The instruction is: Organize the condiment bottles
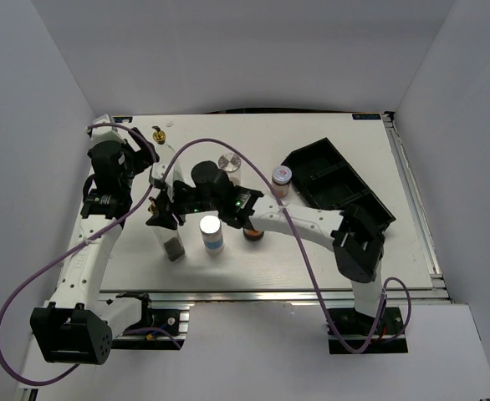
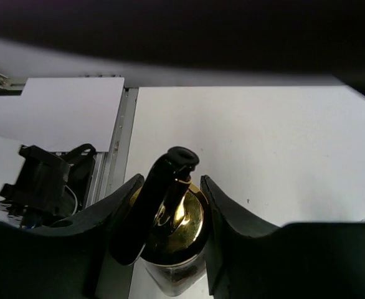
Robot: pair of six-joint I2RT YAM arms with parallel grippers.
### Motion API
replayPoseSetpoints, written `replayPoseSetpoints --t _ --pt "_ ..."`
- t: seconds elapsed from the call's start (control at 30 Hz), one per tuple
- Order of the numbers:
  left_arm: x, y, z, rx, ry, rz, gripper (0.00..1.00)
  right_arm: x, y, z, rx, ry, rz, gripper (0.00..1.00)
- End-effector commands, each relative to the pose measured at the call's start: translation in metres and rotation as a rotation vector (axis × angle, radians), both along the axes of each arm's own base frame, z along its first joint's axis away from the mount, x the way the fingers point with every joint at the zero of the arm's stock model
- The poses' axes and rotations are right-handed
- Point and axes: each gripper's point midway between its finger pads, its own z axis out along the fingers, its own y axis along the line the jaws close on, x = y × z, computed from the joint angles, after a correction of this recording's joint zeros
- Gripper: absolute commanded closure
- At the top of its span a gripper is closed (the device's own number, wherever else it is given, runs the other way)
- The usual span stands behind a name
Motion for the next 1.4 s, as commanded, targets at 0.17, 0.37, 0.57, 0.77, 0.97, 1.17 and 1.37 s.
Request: replayPoseSetpoints --t 0.17,0.37,0.57,0.77,0.97,1.17,1.37 --pt "-0.004 0.005 0.053 -0.004 -0.124 0.027 0.02 -0.035 -0.083 0.216 0.387 -0.163 0.031 1.00" --pt "-0.005 -0.006 0.054 0.003 -0.148 -0.045 0.02 -0.017 -0.145 0.263 0.436 -0.200 -0.104 1.00" --pt "-0.001 -0.022 0.047 0.042 -0.160 -0.156 0.02 0.075 -0.226 0.307 0.429 -0.255 -0.495 1.00" --pt "0.011 -0.041 0.031 0.063 -0.131 -0.274 0.02 0.166 -0.299 0.292 0.342 -0.278 -0.806 1.00" --pt "0.030 -0.043 0.019 0.068 -0.112 -0.287 0.02 0.256 -0.364 0.264 0.276 -0.246 -1.033 1.00" --pt "0.050 -0.042 -0.001 0.078 -0.056 -0.285 0.02 0.323 -0.405 0.217 0.203 -0.198 -1.199 1.00" --pt "0.059 -0.042 -0.006 0.085 -0.069 -0.281 0.02 0.355 -0.430 0.188 0.204 -0.196 -1.379 1.00"
